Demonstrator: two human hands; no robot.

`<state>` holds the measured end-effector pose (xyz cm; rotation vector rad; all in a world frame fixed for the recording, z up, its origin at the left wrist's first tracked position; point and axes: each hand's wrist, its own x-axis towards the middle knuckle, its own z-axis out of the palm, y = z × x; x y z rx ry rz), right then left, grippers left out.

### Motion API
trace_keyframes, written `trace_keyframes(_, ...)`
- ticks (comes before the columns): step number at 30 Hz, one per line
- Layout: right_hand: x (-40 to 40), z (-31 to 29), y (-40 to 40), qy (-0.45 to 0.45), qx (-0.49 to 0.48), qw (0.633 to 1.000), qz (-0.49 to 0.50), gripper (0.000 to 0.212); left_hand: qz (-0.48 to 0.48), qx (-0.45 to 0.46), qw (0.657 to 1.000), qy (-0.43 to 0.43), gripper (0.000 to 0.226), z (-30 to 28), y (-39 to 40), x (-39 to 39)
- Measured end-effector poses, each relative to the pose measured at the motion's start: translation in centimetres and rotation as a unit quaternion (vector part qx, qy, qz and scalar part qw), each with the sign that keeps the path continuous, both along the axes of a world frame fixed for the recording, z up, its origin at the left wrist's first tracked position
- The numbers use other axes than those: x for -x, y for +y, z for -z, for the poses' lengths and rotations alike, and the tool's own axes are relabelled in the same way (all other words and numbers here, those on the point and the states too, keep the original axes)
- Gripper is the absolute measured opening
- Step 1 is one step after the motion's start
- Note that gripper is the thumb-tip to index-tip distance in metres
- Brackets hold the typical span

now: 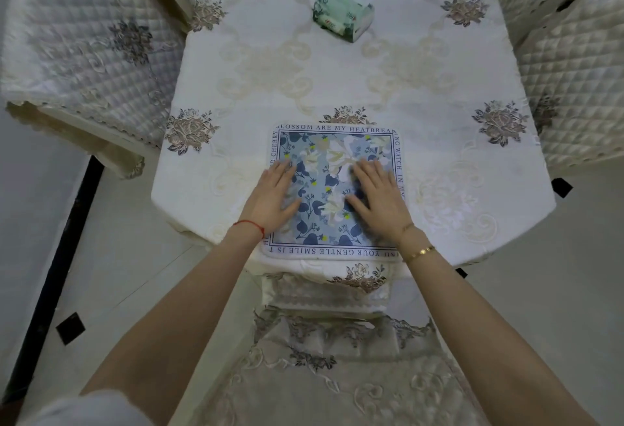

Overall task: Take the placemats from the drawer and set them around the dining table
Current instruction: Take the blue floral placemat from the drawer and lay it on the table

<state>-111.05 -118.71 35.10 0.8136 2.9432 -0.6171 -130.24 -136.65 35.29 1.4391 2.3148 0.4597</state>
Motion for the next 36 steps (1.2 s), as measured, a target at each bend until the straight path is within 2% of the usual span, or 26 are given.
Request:
trace_keyframes(6, 7.6, 0.4, 3.3, -0.008, 0.021, 1.000, -0.020, 0.067, 0.006, 0.000, 1.000, 0.028, 0.069, 0.0, 6.7, 3.5)
trace_keyframes(10, 9.5, 1.2, 4.6, -0.026, 0.018, 0.999, -0.035, 0.071, 0.011, 0.032, 0.999, 0.039, 0.071, 1.0, 8.9, 4.8)
trace_keyframes(14, 8.5, 1.7, 5.3, 0.011, 0.008, 1.000, -0.024, 0.076, 0.004, 0.010, 0.998, 0.059, 0.076, 2.0, 8.6, 5.4)
trace_keyframes(18, 5.8, 1.8, 6.5, 0.024, 0.005, 0.999, 0.033, 0.083, -0.014, 0.005, 0.997, 0.079, 0.084, 2.2, 7.5, 6.2)
trace_keyframes(24, 1.5, 1.3, 8.3, -0.001, -0.013, 0.994, 0.112, 0.089, -0.029, 0.019, 0.996, 0.085, 0.084, 2.0, 6.4, 6.6)
trace_keyframes(27, 2.4, 0.8, 6.8, 0.018, -0.036, 0.997, 0.060, 0.081, 0.009, -0.015, 0.998, 0.060, 0.076, 1.3, 6.2, 5.0)
trace_keyframes(32, 5.3, 1.3, 1.3, 0.054, 0.007, 0.997, -0.046, 0.063, 0.076, -0.024, 0.996, 0.049, 0.070, 1.5, 6.3, 1.2)
trace_keyframes(36, 4.7, 2.6, 0.0, 0.038, 0.018, 0.998, -0.036, 0.062, 0.036, 0.000, 0.998, 0.044, 0.070, 2.2, 5.3, 0.4)
